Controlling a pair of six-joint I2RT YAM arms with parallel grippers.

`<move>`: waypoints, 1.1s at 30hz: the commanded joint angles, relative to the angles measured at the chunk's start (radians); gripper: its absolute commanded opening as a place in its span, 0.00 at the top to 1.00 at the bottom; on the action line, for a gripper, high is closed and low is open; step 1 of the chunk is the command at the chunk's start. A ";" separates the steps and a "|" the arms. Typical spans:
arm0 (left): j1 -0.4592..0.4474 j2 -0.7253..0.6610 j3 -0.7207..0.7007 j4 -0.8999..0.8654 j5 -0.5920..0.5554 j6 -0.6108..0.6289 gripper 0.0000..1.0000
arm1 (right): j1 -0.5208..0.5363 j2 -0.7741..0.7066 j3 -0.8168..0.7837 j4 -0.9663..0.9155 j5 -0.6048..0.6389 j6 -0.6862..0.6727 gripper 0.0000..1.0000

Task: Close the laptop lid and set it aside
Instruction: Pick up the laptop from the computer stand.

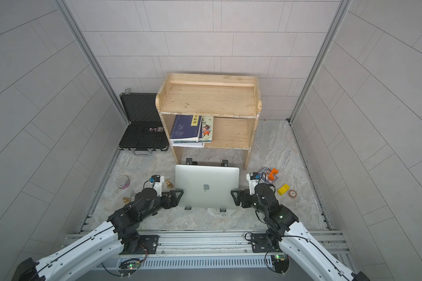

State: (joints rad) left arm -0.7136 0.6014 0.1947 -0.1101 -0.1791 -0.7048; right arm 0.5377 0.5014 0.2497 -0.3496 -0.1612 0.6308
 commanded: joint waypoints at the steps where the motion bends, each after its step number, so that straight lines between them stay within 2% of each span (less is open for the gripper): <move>1: 0.006 0.019 -0.020 0.062 0.024 -0.002 0.06 | -0.025 -0.006 -0.014 0.061 -0.080 0.023 0.14; 15: 0.009 0.131 -0.038 0.197 0.071 0.031 0.06 | -0.041 0.099 -0.087 0.252 -0.130 0.095 0.20; 33: 0.019 0.256 -0.028 0.304 0.116 0.079 0.06 | -0.042 0.258 -0.105 0.404 -0.165 0.100 0.21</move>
State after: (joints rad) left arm -0.7021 0.8436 0.1707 0.1650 -0.0742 -0.6540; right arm 0.4988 0.7567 0.1486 0.0181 -0.3172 0.7273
